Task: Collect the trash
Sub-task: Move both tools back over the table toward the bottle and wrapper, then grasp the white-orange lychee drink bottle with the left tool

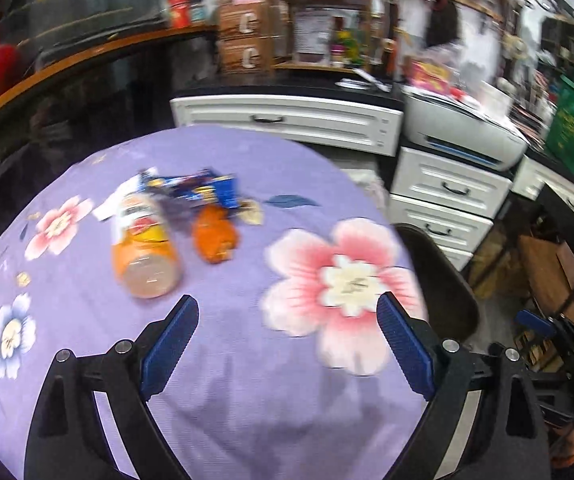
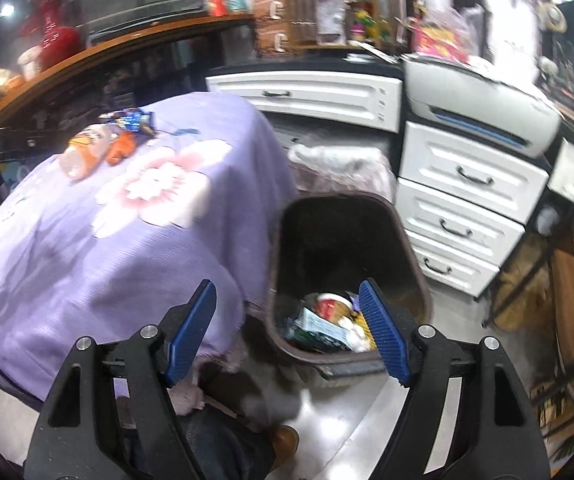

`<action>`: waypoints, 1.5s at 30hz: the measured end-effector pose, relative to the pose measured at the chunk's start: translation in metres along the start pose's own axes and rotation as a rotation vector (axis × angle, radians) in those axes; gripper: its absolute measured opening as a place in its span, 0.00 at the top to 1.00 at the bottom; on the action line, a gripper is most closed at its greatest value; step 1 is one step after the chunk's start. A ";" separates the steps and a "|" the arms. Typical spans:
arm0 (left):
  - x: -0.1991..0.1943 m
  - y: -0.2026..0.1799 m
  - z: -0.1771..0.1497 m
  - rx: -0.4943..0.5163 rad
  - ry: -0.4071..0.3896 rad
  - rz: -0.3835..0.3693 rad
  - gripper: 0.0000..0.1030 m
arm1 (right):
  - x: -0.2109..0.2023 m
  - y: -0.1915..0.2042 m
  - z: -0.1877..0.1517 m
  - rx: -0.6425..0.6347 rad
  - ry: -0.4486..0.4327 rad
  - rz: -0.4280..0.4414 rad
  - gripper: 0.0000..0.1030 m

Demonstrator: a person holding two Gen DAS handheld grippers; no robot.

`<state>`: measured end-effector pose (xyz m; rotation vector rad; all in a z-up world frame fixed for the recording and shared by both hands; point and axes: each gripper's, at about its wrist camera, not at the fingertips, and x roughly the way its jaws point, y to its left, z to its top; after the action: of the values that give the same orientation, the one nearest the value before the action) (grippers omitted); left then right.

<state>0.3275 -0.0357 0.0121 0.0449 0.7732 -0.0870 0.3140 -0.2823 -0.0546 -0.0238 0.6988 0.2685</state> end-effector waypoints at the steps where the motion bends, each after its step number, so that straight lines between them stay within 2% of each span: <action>1: -0.002 0.007 -0.001 -0.010 0.002 0.008 0.13 | 0.000 0.004 0.002 -0.008 -0.002 0.007 0.27; 9: 0.009 0.069 0.015 -0.104 0.039 0.079 0.13 | 0.000 0.041 0.018 -0.084 -0.019 0.062 0.23; 15: 0.054 0.099 0.037 -0.143 0.119 0.139 0.14 | -0.001 0.052 0.020 -0.101 -0.019 0.071 0.23; 17: 0.068 0.109 0.041 -0.174 0.151 0.132 0.15 | -0.002 0.053 0.020 -0.104 -0.020 0.068 0.23; 20: 0.084 0.118 0.046 -0.205 0.193 0.131 0.24 | -0.001 0.054 0.020 -0.103 -0.015 0.068 0.23; 23: 0.096 0.123 0.052 -0.219 0.229 0.126 0.26 | 0.001 0.056 0.019 -0.106 -0.008 0.067 0.23; 26: 0.106 0.123 0.055 -0.224 0.269 0.126 0.31 | 0.002 0.059 0.021 -0.114 -0.008 0.068 0.23; 30: 0.114 0.129 0.055 -0.240 0.281 0.127 0.41 | 0.002 0.065 0.026 -0.126 -0.013 0.067 0.23; 32: 0.118 0.134 0.053 -0.249 0.290 0.116 0.41 | 0.004 0.068 0.030 -0.130 -0.014 0.074 0.23; 40: 0.097 0.148 0.038 -0.262 0.233 0.079 0.41 | 0.011 0.098 0.056 -0.198 -0.031 0.140 0.23; 45: 0.059 0.158 0.020 -0.282 0.139 0.066 0.41 | 0.025 0.129 0.084 -0.258 -0.021 0.222 0.23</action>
<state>0.3988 0.1159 -0.0133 -0.1927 0.9162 0.0887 0.3529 -0.1430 0.0024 -0.1900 0.6425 0.5697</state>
